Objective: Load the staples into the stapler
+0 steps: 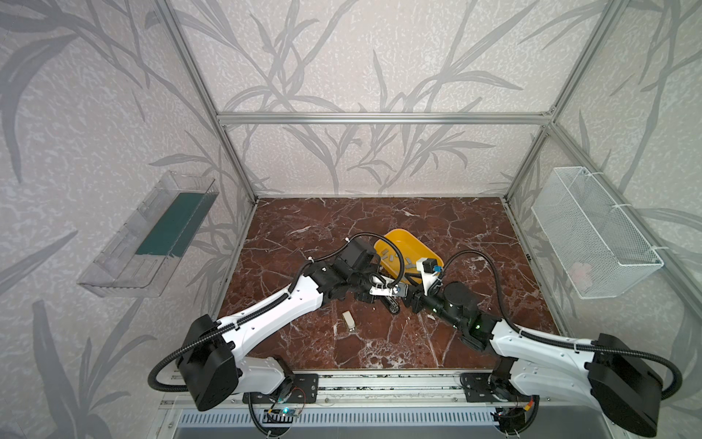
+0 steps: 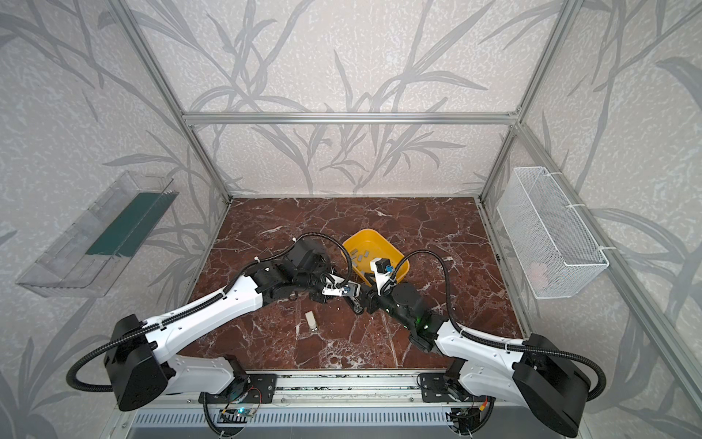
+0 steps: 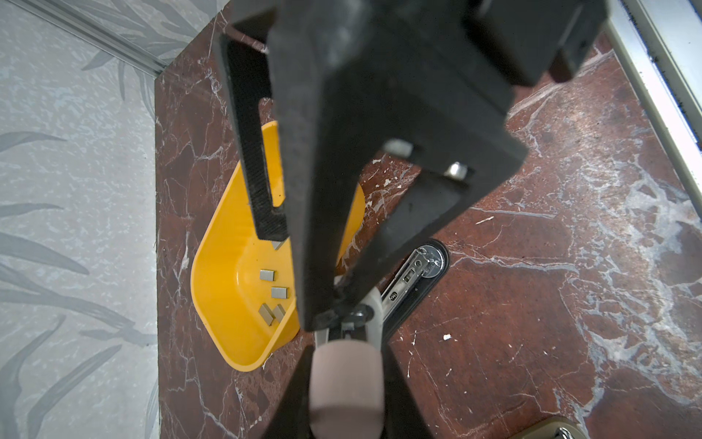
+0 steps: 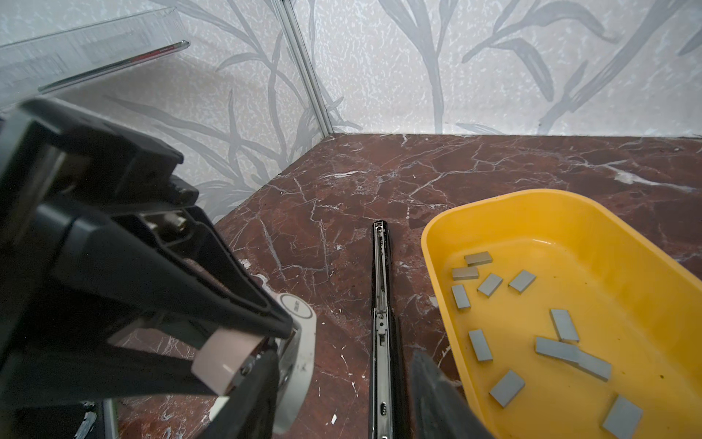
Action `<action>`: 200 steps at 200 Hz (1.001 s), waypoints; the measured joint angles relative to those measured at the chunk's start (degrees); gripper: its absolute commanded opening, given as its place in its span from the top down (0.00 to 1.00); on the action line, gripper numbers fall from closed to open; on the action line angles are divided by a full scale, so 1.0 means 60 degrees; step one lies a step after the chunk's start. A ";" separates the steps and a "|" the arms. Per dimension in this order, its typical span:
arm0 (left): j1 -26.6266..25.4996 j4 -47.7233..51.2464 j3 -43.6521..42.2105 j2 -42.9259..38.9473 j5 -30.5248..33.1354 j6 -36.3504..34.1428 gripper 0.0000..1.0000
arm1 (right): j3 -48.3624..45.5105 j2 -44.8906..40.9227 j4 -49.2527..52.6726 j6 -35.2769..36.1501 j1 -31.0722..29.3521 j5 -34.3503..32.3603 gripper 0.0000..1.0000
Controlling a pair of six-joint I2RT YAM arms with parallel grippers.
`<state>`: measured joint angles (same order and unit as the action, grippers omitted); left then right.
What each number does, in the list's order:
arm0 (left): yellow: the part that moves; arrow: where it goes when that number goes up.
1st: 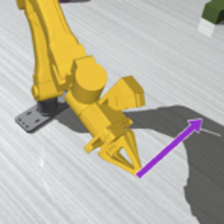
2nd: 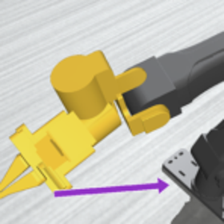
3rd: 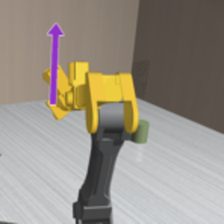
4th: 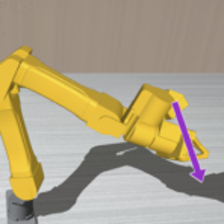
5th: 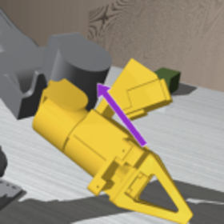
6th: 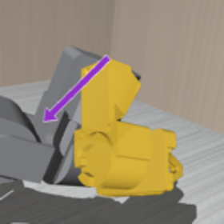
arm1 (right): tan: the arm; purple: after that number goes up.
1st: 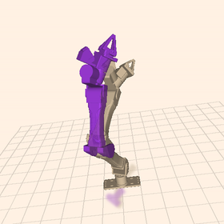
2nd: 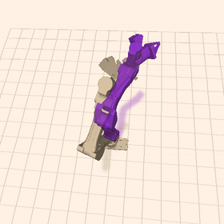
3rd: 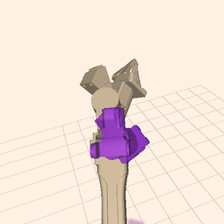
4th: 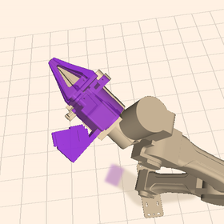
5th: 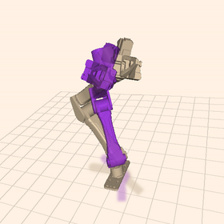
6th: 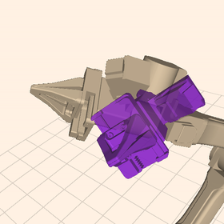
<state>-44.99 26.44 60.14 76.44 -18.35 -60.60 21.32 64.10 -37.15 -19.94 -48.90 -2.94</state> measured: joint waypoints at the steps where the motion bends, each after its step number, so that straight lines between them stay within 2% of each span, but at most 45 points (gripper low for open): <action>1: 0.0000 0.0004 0.0000 0.0000 0.0015 0.0018 1.00 | 0.0004 0.0004 0.0000 0.0000 0.0000 0.0000 0.44; 200: 0.0127 -0.0237 -0.0193 -0.0506 0.0076 0.0463 1.00 | 0.0514 0.0393 0.0528 -0.0200 -0.0011 -0.0401 0.46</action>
<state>-44.23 25.02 58.98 73.41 -17.89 -57.82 24.40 66.46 -33.98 -21.15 -48.97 -5.34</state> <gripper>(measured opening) 0.222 0.536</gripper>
